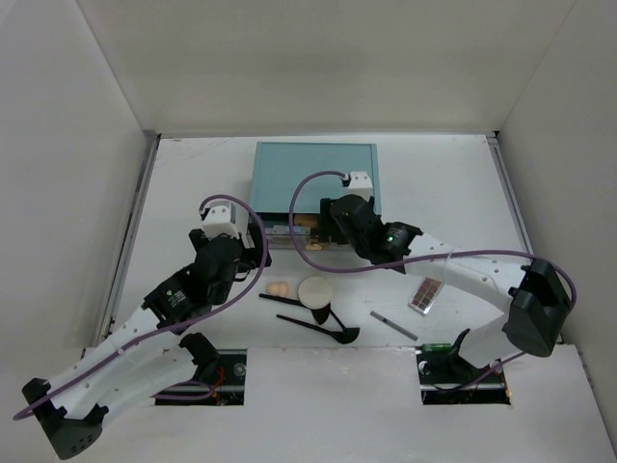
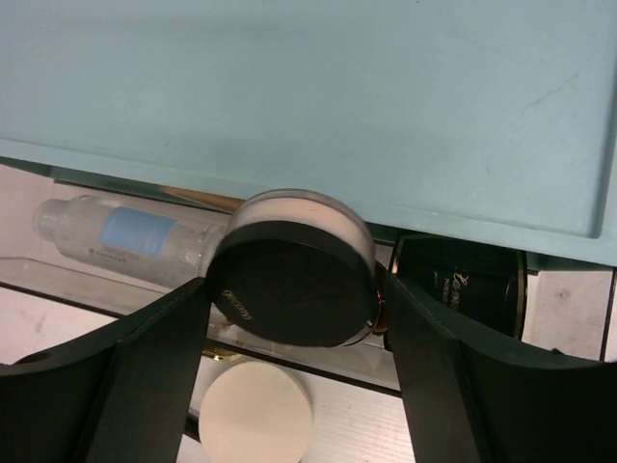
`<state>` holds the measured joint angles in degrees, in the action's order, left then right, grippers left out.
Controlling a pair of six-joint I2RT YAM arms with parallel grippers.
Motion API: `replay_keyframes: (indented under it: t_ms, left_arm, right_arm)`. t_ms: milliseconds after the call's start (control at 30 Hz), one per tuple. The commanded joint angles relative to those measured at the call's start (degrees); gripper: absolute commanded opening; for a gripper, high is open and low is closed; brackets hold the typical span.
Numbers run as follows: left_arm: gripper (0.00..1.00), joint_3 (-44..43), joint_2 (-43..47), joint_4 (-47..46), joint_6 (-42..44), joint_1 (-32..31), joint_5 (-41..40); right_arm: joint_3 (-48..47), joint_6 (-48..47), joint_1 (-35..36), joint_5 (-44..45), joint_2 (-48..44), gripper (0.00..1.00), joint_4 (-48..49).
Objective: Organize the makeup
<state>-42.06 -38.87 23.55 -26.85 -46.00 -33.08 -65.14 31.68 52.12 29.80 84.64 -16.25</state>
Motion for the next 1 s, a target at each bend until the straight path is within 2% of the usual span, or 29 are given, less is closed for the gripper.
replay_keyframes:
  t_ms: [0, 100, 200, 300, 367, 433, 567, 800, 967]
  left_arm:
    - [1.00, -2.8, 0.4, 0.3, 0.6, 0.2, -1.1]
    - [1.00, -2.9, 0.1, 0.6, 0.6, -0.1, -1.1]
    - [1.00, -3.1, -0.3, 0.6, 0.7, -0.6, -1.0]
    - [1.00, -3.5, -0.9, 0.5, 0.7, -0.8, -0.9]
    - [1.00, -3.6, -1.1, 0.4, 0.7, -1.1, -0.9]
    - [1.00, -3.7, -1.1, 0.2, 0.7, -1.4, -0.9]
    - [1.00, -4.3, -1.3, -0.3, 0.7, -2.4, -0.6]
    - [1.00, -4.7, -2.2, 0.1, 0.9, -3.3, -0.9]
    - [1.00, -4.5, -1.2, 0.2, 0.8, -4.1, -1.1]
  right_arm:
    - [-0.2, 2.2, 0.2, 1.9, -2.2, 0.82, 0.0]
    - [-0.4, 2.2, 1.0, 1.7, -4.0, 0.89, -1.4]
    - [-0.7, 2.2, 1.3, 2.0, -5.8, 0.90, -2.4]
    - [-0.5, 2.3, 1.3, 2.0, -7.5, 0.79, -2.2]
    - [-0.6, 2.3, 1.3, 1.6, -7.3, 0.76, -2.1]
    - [-0.9, 2.1, 1.3, 1.4, -6.9, 0.70, -2.5]
    - [-1.5, 2.1, 1.3, -0.6, -5.3, 0.49, -2.5]
    - [-5.4, 1.6, 1.3, -4.2, 2.4, 0.39, -1.8]
    - [-9.5, 0.1, 1.4, -6.3, 7.4, 0.36, -0.6]
